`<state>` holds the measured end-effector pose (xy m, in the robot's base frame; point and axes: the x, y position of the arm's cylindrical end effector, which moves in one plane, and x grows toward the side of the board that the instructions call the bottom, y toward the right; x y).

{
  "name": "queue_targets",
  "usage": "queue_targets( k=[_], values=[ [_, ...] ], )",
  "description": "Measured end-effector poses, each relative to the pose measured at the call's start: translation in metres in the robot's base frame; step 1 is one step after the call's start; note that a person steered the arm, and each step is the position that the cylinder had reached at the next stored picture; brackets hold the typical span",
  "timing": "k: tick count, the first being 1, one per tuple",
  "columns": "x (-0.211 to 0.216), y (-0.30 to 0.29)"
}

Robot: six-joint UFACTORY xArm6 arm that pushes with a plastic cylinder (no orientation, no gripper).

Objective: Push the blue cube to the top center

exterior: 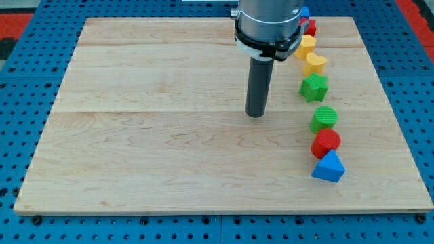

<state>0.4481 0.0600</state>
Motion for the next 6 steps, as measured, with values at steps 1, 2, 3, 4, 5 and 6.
queue_targets(
  k=[1,2,3,4,5,6],
  values=[
    [0.017,0.006],
    [0.101,0.046],
    [0.159,0.156],
    [0.170,0.183],
    [0.145,0.238],
    [0.057,0.245]
  ],
)
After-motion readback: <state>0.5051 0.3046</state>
